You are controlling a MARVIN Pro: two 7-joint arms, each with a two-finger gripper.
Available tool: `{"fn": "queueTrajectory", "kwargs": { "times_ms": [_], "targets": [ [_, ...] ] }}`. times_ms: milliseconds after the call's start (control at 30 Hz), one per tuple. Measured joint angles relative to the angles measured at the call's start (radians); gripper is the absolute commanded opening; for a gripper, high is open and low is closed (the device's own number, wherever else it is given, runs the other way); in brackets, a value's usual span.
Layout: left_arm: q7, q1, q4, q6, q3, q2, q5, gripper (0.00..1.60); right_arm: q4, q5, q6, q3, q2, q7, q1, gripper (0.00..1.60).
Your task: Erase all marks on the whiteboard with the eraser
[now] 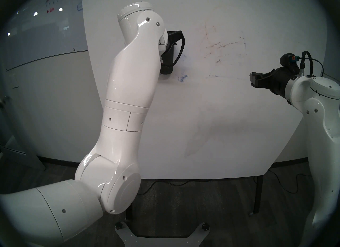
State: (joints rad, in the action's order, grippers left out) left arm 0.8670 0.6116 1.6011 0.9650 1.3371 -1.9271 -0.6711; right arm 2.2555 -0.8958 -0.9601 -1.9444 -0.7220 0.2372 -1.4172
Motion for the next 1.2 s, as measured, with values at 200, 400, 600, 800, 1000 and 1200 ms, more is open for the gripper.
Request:
{"fn": "queueTrajectory", "kwargs": {
  "times_ms": [200,400,600,800,1000,1200],
  "targets": [
    [-0.002,-0.037,-0.039,0.002,0.009,0.000,-0.001,0.00,0.000,0.000,0.000,0.000,0.000,0.000,0.000,1.60],
    [-0.002,-0.067,-0.070,0.002,0.014,-0.001,-0.002,0.00,0.000,0.000,0.000,0.000,0.000,0.000,0.000,1.60],
    [-0.001,-0.081,-0.081,0.003,0.014,-0.001,-0.001,0.00,0.000,0.000,0.000,0.000,0.000,0.000,0.000,1.60],
    [-0.002,-0.082,-0.067,0.003,0.000,0.000,0.007,0.00,0.000,0.000,0.000,0.000,0.000,0.000,0.000,1.60],
    [-0.003,-0.076,-0.043,0.002,-0.029,0.004,0.025,0.00,0.000,0.000,0.000,0.000,0.000,0.000,0.000,1.60],
    [-0.003,-0.076,-0.024,0.001,-0.046,0.009,0.038,0.74,0.000,0.000,0.000,0.000,0.000,0.000,0.000,1.60]
  ]
}}
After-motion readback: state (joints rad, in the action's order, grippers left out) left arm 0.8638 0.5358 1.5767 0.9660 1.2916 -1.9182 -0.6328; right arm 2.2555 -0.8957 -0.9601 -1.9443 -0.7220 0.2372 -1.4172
